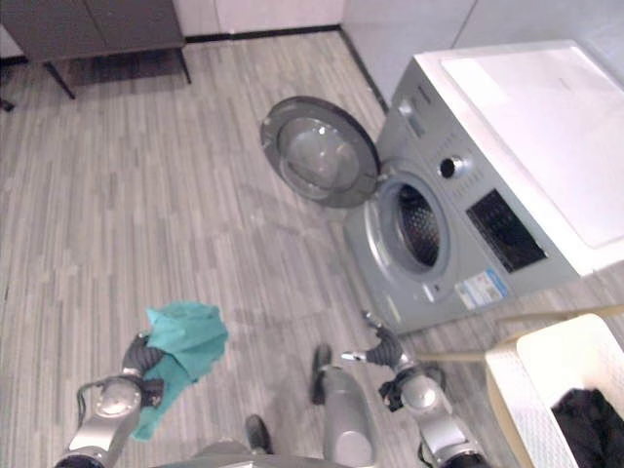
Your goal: Grab the laundry basket,head to the washer,open it,put in the laundry and shut it.
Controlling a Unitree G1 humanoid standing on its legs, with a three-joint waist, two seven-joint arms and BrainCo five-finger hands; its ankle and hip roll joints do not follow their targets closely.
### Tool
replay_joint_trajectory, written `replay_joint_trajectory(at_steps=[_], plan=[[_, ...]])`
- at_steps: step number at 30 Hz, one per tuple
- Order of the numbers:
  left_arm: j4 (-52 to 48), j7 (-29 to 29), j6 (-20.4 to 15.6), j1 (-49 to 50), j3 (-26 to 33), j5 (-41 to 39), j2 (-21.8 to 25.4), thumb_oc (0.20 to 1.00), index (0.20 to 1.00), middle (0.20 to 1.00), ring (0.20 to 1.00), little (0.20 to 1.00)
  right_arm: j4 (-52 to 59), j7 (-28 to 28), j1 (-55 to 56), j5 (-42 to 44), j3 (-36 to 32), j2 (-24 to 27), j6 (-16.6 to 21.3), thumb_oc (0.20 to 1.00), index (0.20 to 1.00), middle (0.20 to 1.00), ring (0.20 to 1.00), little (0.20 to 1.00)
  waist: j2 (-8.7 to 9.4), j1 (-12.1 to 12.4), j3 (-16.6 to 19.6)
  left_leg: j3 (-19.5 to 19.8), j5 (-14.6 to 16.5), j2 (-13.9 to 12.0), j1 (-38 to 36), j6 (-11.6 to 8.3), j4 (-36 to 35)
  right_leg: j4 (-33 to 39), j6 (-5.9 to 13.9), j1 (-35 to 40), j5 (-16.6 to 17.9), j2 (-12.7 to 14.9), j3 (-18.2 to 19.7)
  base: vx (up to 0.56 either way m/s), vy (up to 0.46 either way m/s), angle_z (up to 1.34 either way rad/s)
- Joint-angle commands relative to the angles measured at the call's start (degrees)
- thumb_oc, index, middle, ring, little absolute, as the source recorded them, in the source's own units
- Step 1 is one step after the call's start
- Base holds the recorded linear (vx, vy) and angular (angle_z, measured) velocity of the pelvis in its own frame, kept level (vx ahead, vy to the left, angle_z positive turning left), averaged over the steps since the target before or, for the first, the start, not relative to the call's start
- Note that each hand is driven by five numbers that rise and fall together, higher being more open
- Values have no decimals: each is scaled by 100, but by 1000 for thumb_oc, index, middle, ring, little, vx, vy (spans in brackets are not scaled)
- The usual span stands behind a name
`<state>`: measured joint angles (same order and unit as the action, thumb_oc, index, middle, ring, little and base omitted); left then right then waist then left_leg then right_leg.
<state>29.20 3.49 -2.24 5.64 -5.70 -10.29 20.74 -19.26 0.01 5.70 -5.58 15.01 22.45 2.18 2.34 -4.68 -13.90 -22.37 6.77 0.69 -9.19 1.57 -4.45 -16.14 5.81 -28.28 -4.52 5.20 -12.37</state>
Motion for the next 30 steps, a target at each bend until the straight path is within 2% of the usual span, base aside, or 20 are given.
replay_joint_trajectory(at_steps=[1, 2, 4, 5, 7, 8, 9, 10, 13, 14, 16, 17, 19, 20, 22, 24, 25, 27, 29, 30], plan=[[-334, -114, -234, 75, -21, 202, 62, 200, 200, 200, 200, 200, 7, -6, -99, 156, -91, 126, 137, 1000, 1000, 1000, 1000, 1000, 65, -29, -71, 460, 305, 106, 171, -7, 378, 992, 388, 1102, 686, 224, -509, 313, -127, 38], [-368, -158, -249, 109, -22, 236, 34, 200, 200, 200, 200, 200, 14, 8, -64, 141, -120, 134, 139, 1000, 1000, 1000, 1000, 1000, 70, -14, -34, 476, 401, 122, 122, -1, 452, 1027, 393, 1194, 673, 295, -766, 240, -88, 36], [-364, -217, -226, 144, -85, 291, 15, 200, 200, 200, 200, 200, 20, 22, 3, 112, -135, 173, 140, 1000, 1000, 1000, 1000, 1000, 51, -63, 19, 520, 531, 109, 55, -23, 565, 1046, 343, 1337, 640, 301, -832, 303, -144, 6], [-353, -241, -227, 155, -192, 313, -77, 200, 200, 200, 200, 200, 29, 8, 127, 95, -263, 250, 150, 1000, 1000, 1000, 1000, 1000, 34, -176, 149, 548, 673, 8, 38, -196, 968, 1092, 246, 1573, 609, 228, -729, 438, -255, -4], [-340, -277, -210, 156, -257, 310, -114, 200, 200, 200, 200, 200, -12, -41, 143, 40, -324, 329, 149, 1000, 1000, 1000, 1000, 1000, 29, -244, 212, 383, 484, -285, 179, -469, 1765, 1235, 119, 1854, 594, 159, -765, 347, -240, 47], [-343, -291, -217, 164, -279, 292, -130, 200, 200, 200, 200, 200, 32, -51, 171, 79, -380, 377, 131, 1000, 1000, 1000, 1000, 1000, 37, -261, 237, 363, 228, -478, 307, -586, 2287, 1340, 24, 2035, 533, 38, -688, 196, -164, 41], [-342, -291, -218, 164, -283, 292, -131, 200, 200, 200, 200, 200, 42, -48, 180, 81, -385, 381, 126, 1000, 1000, 1000, 1000, 1000, 27, -254, 235, 364, 244, -505, 323, -607, 2333, 1357, 9, 2045, 536, 14, -689, 203, -155, -4], [-319, -263, -219, 157, -311, 300, -144, 200, 200, 200, 200, 200, 93, -77, 235, 167, -448, 408, 136, 1000, 1000, 1000, 1000, 1000, 46, -248, 250, 352, 47, -628, 462, -696, 2710, 1483, -93, 2212, 451, -99, -589, 103, -77, -37], [-304, -294, -210, 119, -395, 251, -189, 200, 200, 200, 200, 200, 46, -97, 279, 177, -500, 489, 104, 1000, 1000, 1000, 1000, 1000, 199, -238, 240, 407, 90, -600, 993, -509, 2620, 1673, -170, 2433, 402, -69, -370, 182, -40, -73], [-337, -298, -204, 119, -415, 274, -172, 200, 200, 200, 200, 200, 52, -109, 293, 179, -535, 507, 102, 1000, 1000, 1000, 1000, 1000, 244, -243, 251, 522, 178, -580, 1141, -458, 2343, 1702, -133, 2480, 371, -54, -217, 205, 85, -108], [-431, -295, -255, 151, -459, 283, -97, 200, 200, 200, 200, 200, 63, -135, 329, 220, -540, 529, 147, 1000, 1000, 1000, 1000, 1000, 227, -138, 198, 1218, -262, -470, 1407, -513, 1501, 1645, -140, 2549, 293, -209, 340, 239, 90, -141], [-431, -295, -255, 151, -459, 283, -97, 200, 200, 200, 200, 200, 63, -135, 329, 220, -540, 528, 147, 1000, 1000, 1000, 1000, 1000, 230, -138, 201, 1217, -267, -467, 1407, -513, 1493, 1645, -140, 2545, 293, -207, 341, 155, 44, -154], [-451, -260, -307, 98, -533, 260, -106, 200, 200, 200, 200, 200, 12, -134, 226, 176, -444, 541, 168, 1000, 1000, 1000, 1000, 1000, 183, 2, 119, 2123, -578, -249, 1657, -580, 1131, 1541, -175, 2610, 224, -401, 862, 206, 68, -179], [-453, -207, -342, 25, -631, 253, -105, 200, 200, 200, 200, 200, -112, -157, 146, 197, -380, 509, 183, 1000, 1000, 1000, 1000, 1000, 158, 51, 90, 2650, -764, -143, 1809, -590, 973, 1369, -196, 2617, 150, -571, 1373, 177, 80, -183], [-473, -205, -358, -19, -666, 254, -86, 200, 200, 200, 200, 200, -154, -155, 134, 228, -367, 506, 194, 1000, 1000, 1000, 1000, 1000, 139, 52, 74, 2806, -750, -72, 1855, -570, 977, 1250, -190, 2613, 83, -646, 1632, 178, 128, -223], [-409, -244, -381, -52, -749, 323, -45, 200, 200, 200, 200, 200, -316, -95, 20, 31, -182, 507, 221, 1000, 1000, 1000, 1000, 1000, 66, 22, 111, 2719, -670, -102, 1678, -472, 828, 1033, -152, 2442, 14, -778, 2233, 171, 205, -196], [-407, -244, -382, -57, -749, 323, -44, 200, 200, 200, 200, 200, -317, -95, 16, 31, -183, 505, 221, 1000, 1000, 1000, 1000, 1000, 65, 34, 123, 2706, -687, -107, 1695, -474, 819, 1038, -151, 2419, 32, -781, 2247, 43, 179, -121], [-429, -158, -425, -266, -796, 251, 104, 200, 200, 200, 200, 200, -321, -83, -278, 56, 4, 467, 201, 1000, 1000, 1000, 1000, 1000, 78, -34, -77, 2178, -629, -130, 1830, -367, 889, 709, 13, 1864, 102, -812, 2766, -165, 295, -155], [-448, -95, -473, -406, -804, 267, 195, 200, 200, 200, 200, 200, -315, -88, -403, 63, 66, 447, 208, 1000, 1000, 1000, 1000, 1000, 104, -24, -130, 1905, -603, -145, 1924, -312, 903, 617, 72, 1629, 150, -828, 2911, -193, 224, -212], [-488, 24, -519, -638, -834, 248, 259, 200, 200, 200, 200, 200, -274, -123, -591, 12, 188, 422, 230, 1000, 1000, 1000, 1000, 1000, 159, -39, -267, 1559, -535, -159, 2051, -239, 1020, 397, 187, 1314, 219, -787, 2881, -180, 172, -200]])
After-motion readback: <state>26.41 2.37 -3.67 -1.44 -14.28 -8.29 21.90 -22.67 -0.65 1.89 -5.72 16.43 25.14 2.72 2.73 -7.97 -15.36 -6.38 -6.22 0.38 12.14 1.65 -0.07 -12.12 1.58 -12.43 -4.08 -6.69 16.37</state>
